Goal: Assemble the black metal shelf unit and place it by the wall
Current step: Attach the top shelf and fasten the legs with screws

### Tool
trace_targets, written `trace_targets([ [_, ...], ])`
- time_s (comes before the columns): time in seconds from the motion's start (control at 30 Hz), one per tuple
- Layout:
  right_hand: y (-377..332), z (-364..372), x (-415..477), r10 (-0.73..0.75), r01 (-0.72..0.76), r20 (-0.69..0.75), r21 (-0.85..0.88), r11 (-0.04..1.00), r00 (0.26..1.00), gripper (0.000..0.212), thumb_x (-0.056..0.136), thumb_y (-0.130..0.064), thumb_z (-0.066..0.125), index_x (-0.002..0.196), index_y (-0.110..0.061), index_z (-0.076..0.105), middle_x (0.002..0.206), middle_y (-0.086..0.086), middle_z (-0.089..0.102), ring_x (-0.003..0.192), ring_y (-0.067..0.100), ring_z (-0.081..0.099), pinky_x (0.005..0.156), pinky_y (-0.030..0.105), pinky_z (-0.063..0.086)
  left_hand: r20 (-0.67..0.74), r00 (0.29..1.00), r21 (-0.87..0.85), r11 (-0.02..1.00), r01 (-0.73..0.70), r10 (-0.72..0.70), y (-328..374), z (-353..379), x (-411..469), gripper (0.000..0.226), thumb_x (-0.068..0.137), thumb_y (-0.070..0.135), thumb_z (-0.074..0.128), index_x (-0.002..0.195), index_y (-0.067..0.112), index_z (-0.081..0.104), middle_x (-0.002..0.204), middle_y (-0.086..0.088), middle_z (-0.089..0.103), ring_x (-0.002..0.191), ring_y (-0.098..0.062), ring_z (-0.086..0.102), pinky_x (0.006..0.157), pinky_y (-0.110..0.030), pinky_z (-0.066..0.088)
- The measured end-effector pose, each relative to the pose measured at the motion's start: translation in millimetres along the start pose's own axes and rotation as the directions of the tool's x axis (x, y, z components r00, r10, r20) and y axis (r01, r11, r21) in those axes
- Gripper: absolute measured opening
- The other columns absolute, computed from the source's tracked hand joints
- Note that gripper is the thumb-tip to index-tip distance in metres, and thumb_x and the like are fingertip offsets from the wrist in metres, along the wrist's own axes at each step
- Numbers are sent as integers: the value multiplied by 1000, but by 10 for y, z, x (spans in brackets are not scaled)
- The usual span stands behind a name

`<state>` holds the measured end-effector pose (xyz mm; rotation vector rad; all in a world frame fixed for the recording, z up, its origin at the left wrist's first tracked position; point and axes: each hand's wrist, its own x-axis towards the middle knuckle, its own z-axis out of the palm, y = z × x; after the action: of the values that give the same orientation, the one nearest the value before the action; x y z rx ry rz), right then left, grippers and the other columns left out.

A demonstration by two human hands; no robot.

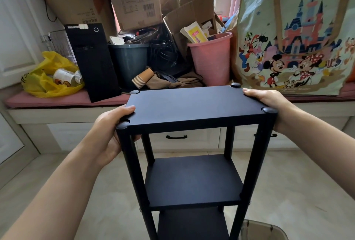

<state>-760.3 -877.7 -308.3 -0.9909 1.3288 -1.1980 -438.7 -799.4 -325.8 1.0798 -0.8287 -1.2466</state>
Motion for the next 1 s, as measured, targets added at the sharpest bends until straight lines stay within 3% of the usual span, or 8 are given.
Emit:
trace_targets([
  [0.17,7,-2,-4,13,-13,2,-13,1000,1000,27,88,-31,73,95,-6,66,75,3,66,44,9,61,39,17,48,8,1000,17,1000,-6,6,-15,-17,-9,15,97,21,58,104,10,65,75,-1,72,62,-10,67,52,-22,56],
  [0.3,99,-8,-9,15,-15,11,-4,1000,1000,22,90,-29,70,90,-7,67,61,-1,67,41,7,60,38,15,44,9,1000,12,1000,11,-11,-30,-15,-20,14,96,21,60,103,10,65,72,-1,72,62,-11,66,53,-22,57],
  [0.43,132,-5,-16,21,-21,-3,-11,1000,1000,22,90,-29,70,90,-7,67,71,2,64,40,6,59,37,14,43,23,999,10,999,39,-40,-7,-27,-25,28,84,24,66,107,8,64,74,-2,73,69,-14,66,56,-23,59],
  [0.63,87,-6,36,-13,13,18,-21,1000,1000,21,89,-27,71,99,-8,71,84,2,69,56,10,64,46,17,51,22,999,37,999,37,-38,3,-32,-11,28,88,27,65,109,8,64,74,-2,73,63,-12,67,56,-23,59],
  [0.73,34,1,47,-31,31,22,-9,999,999,19,90,-26,71,95,-8,70,82,2,70,50,9,65,44,17,51,49,999,67,998,3,-6,-8,-34,-27,25,93,30,60,109,12,67,74,0,71,60,-10,66,54,-23,57],
  [0.87,20,5,50,-15,15,16,-12,1000,1000,23,89,-28,72,93,-6,68,77,3,68,47,9,63,42,17,50,123,992,38,999,-1,-4,-9,-30,-55,35,81,28,61,113,15,67,83,-1,70,65,-9,65,56,-23,57],
  [1.0,63,-9,49,-6,5,40,20,1000,999,16,90,-25,69,94,-10,70,80,0,69,53,8,64,45,16,51,120,993,-2,1000,19,-19,-34,-26,-67,30,87,24,59,114,16,68,86,0,73,65,-10,67,55,-24,56],
])
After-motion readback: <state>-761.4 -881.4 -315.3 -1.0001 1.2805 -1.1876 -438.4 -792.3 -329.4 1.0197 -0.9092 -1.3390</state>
